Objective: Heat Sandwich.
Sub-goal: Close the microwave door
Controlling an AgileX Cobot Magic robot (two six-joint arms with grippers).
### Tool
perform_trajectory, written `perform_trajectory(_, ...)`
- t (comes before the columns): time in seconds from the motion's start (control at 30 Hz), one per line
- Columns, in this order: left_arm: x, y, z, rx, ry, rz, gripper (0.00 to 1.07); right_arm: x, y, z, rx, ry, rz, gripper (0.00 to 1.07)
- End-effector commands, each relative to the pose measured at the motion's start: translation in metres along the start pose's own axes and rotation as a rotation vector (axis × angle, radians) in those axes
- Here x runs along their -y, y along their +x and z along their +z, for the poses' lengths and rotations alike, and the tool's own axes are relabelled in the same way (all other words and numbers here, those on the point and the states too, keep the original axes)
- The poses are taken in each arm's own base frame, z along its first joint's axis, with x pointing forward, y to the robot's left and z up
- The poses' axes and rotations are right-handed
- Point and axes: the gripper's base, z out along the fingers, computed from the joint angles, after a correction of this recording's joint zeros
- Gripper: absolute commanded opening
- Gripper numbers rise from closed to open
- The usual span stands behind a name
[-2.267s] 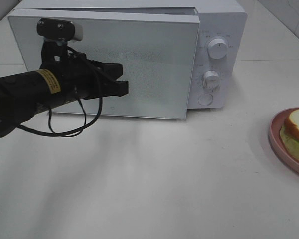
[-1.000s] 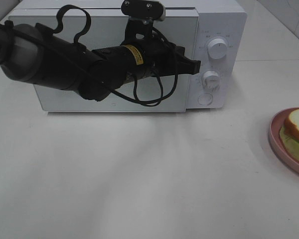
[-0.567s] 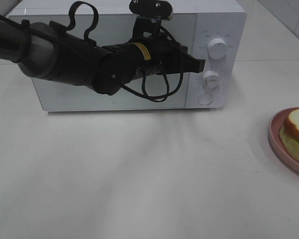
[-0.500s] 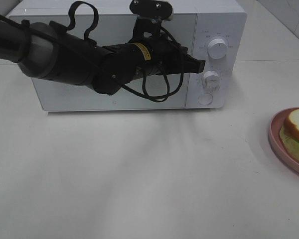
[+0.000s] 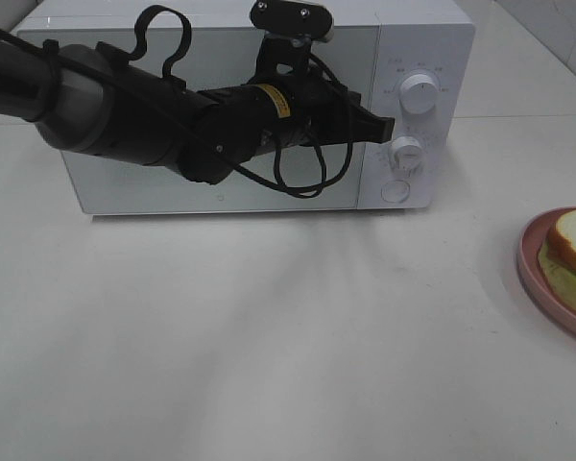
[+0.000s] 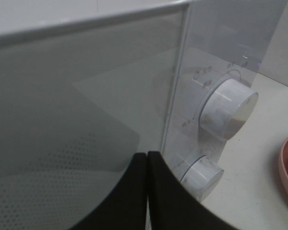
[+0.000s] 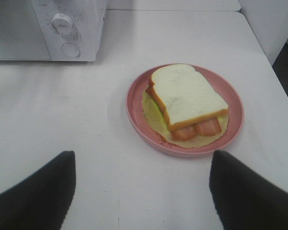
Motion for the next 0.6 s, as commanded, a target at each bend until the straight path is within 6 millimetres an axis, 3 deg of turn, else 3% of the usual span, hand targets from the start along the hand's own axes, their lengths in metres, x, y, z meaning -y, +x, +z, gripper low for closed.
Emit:
perform_trajectory(0.03,-0.022,-0.014,0.001,0.08,-0.065,-0.091,0.0,0.0,0.002,-0.003,0.032,0.001,0.001,0.75)
perform_trajectory(0.5,-0.018,-0.027,-0.009,0.037,-0.054,-0.076,0.0,0.0,0.002,-0.003,0.032,0.001,0.001,0.75)
perform_trajectory(0.6,-0.01,-0.029,-0.013,0.0,-0.039,-0.072,0.0,0.0,0.002,-0.003,0.032,0.001,0.001,0.75)
